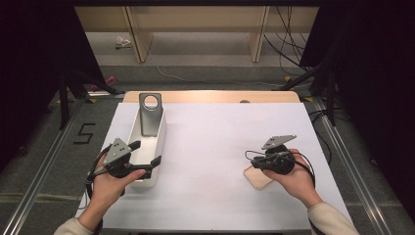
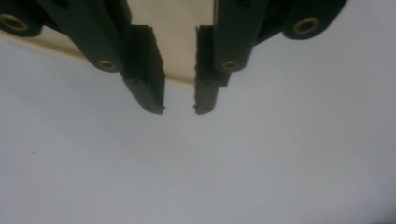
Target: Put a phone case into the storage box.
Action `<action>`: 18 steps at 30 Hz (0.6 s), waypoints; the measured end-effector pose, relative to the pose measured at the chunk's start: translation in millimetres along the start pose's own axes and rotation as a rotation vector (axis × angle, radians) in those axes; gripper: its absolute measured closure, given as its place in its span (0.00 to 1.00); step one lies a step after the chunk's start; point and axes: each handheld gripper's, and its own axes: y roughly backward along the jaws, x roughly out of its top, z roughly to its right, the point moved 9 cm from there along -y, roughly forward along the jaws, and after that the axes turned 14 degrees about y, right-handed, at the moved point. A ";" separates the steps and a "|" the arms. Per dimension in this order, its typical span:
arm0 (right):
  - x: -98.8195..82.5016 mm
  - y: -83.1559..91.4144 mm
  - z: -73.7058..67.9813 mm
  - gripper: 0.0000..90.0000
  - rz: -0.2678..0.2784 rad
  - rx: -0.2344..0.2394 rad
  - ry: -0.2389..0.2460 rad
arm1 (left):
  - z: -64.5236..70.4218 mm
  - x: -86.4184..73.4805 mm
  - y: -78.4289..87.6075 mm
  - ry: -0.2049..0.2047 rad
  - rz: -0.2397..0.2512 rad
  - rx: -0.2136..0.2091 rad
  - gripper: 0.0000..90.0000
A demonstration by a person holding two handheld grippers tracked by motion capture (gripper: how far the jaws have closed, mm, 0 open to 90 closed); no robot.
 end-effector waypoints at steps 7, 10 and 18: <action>-12.2 -1.9 -4.2 1.00 -0.125 0.039 -0.028 | -0.4 -0.2 -0.4 -0.009 -0.003 0.010 0.07; -21.0 -1.2 -3.1 1.00 -0.184 0.053 -0.051 | -1.2 -1.3 -0.9 -0.015 -0.009 0.016 0.07; -31.1 -3.9 -3.9 1.00 -0.251 0.072 -0.059 | -0.2 -1.5 -1.6 -0.024 -0.009 0.018 0.07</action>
